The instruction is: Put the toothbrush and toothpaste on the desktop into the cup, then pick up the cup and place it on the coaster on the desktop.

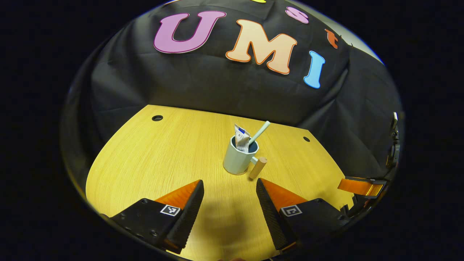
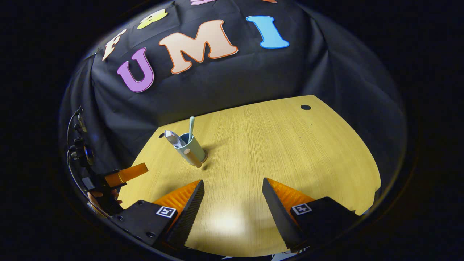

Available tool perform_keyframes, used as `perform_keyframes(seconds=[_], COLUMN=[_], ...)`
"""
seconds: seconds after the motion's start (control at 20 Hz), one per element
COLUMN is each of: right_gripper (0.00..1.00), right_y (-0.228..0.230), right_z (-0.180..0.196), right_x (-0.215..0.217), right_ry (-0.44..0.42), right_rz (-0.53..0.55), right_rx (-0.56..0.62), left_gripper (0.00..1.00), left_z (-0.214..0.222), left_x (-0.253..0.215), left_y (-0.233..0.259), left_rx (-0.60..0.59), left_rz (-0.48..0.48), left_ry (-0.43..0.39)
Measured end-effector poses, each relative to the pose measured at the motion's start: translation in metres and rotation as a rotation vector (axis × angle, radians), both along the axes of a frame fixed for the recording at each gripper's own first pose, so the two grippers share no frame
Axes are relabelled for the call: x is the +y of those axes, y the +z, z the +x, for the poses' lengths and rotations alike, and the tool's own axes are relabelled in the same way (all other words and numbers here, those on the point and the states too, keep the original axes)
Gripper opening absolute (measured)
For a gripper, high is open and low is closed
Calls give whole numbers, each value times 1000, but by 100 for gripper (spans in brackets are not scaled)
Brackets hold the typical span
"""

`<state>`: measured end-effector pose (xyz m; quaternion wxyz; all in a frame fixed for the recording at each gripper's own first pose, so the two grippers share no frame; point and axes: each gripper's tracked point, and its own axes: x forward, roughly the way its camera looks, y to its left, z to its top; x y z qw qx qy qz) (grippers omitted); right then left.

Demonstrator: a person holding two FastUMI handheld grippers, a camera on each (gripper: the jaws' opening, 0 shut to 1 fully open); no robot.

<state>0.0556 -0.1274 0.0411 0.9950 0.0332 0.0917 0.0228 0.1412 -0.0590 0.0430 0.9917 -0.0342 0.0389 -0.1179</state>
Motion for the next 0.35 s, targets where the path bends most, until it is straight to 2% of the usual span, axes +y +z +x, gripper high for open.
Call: perform_keyframes(seconds=[0.35], right_gripper=[99], right_y=[15], right_z=[-25], right_x=[-52], right_ry=[6], right_rz=[39], right_rx=[-65], left_gripper=[85], left_z=[-18], left_x=[-48], left_y=[13], left_rx=[-42], left_rz=[19], left_ry=[6])
